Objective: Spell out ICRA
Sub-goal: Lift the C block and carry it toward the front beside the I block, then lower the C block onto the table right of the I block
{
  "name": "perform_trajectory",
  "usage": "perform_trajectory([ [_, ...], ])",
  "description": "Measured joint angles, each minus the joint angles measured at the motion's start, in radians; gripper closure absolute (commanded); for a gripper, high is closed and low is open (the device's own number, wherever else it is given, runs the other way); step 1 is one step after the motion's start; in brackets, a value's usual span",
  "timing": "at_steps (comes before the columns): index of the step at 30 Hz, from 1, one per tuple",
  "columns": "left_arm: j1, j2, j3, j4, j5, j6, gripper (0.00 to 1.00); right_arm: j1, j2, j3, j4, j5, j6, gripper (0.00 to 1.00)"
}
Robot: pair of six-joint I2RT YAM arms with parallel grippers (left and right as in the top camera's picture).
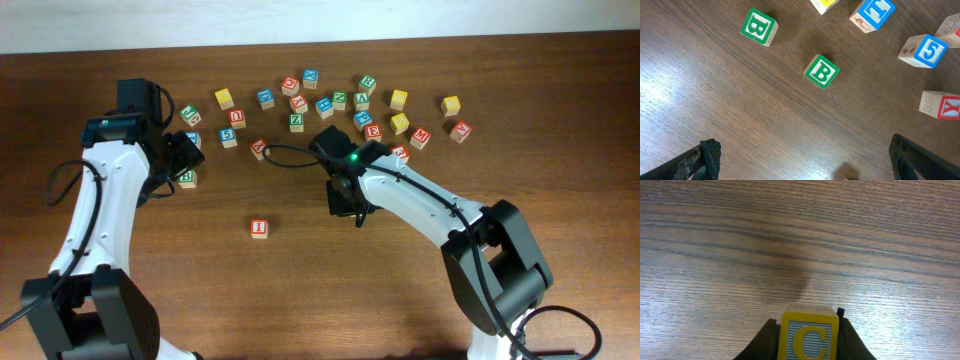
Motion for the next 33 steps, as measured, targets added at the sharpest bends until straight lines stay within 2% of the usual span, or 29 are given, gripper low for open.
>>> perform_trajectory([
  [7,0.000,0.000,0.000,0.000,0.000,0.000,0.01,0.000,0.000,0.000,0.016,-0.010,0.000,0.80],
  [15,0.000,0.000,0.000,0.000,0.000,0.000,0.01,0.012,0.000,0.000,0.083,-0.135,-0.001,0.80],
  [22,0.000,0.000,0.000,0.000,0.000,0.000,0.01,0.073,0.013,-0.001,0.108,-0.146,0.000,0.80],
  [30,0.000,0.000,0.000,0.000,0.000,0.000,0.01,0.079,0.035,-0.001,0.109,-0.146,0.000,0.79],
  [33,0.000,0.000,0.000,0.000,0.000,0.000,0.01,0.079,0.035,-0.001,0.109,-0.146,-0.002,0.70],
])
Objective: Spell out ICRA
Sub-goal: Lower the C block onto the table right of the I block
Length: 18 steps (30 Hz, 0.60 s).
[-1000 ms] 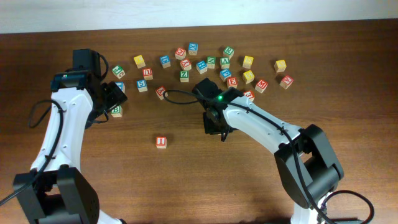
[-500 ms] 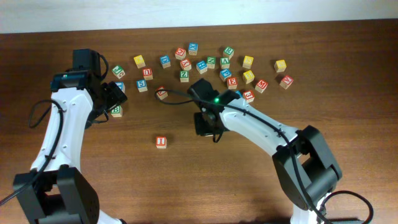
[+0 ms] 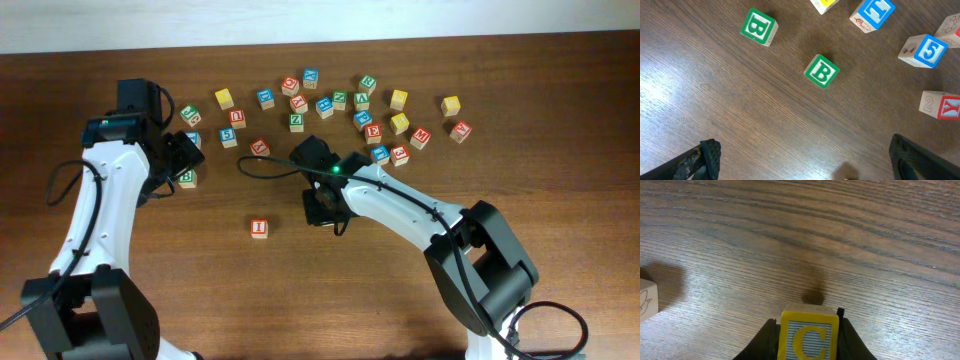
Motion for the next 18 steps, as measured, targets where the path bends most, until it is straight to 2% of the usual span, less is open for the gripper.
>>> perform_trajectory([
  [2,0.000,0.000,0.000,0.000,0.000,0.000,0.01,0.000,0.000,0.000,0.000,0.000,0.002,0.66],
  [7,0.000,0.000,0.000,0.000,0.000,0.000,0.01,0.000,0.000,0.000,0.000,0.000,0.003,0.46],
  [8,0.000,0.000,0.000,0.000,0.000,0.000,0.01,0.000,0.000,0.000,0.000,-0.001,0.002,0.35],
  [13,0.000,0.000,0.000,0.000,0.000,0.000,0.01,0.000,0.000,0.000,0.000,-0.005,0.004,0.12],
  [18,0.000,0.000,0.000,0.000,0.000,0.000,0.01,0.000,0.000,0.000,0.008,-0.005,0.002,0.09],
])
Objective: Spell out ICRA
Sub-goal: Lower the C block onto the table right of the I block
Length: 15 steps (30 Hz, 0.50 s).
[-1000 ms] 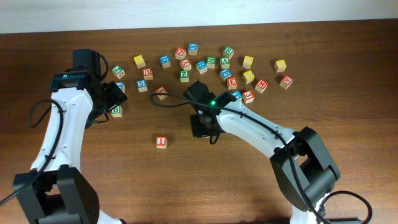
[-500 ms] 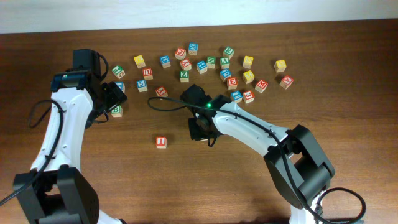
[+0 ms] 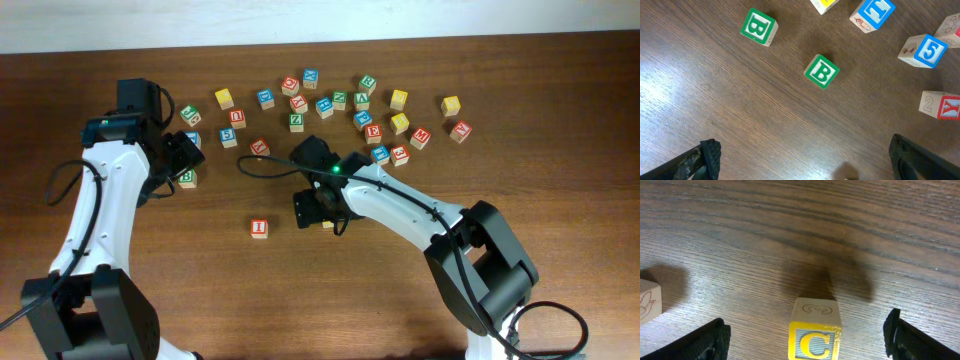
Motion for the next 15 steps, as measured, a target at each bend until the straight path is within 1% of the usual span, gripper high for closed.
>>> perform_trajectory([
  [4,0.000,0.000,0.000,0.000,0.000,0.000,0.01,0.000,0.000,0.000,0.000,-0.001,-0.001,0.11],
  [15,0.000,0.000,0.000,0.000,0.000,0.000,0.01,0.000,0.000,0.000,-0.001,-0.003,-0.001,0.10],
])
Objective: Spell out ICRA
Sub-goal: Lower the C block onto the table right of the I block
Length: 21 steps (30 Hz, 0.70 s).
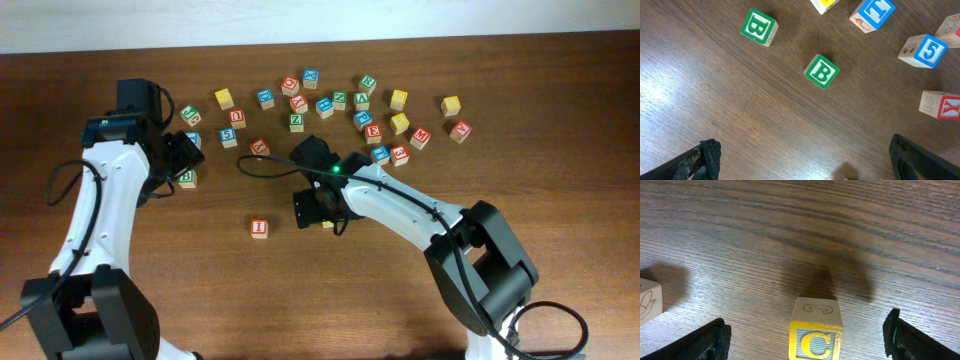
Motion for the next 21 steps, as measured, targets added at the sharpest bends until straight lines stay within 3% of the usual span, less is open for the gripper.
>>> perform_trajectory([
  [11,0.000,0.000,0.000,0.000,0.000,0.000,0.01,0.000,0.000,0.000,0.000,0.000,0.000,0.09],
  [14,0.000,0.000,0.000,0.000,0.000,0.000,0.01,0.000,0.000,0.000,0.000,0.000,0.001,0.02],
  [21,0.000,0.000,0.000,0.000,0.000,0.000,0.01,0.000,0.000,0.000,0.001,0.000,0.001,0.02],
])
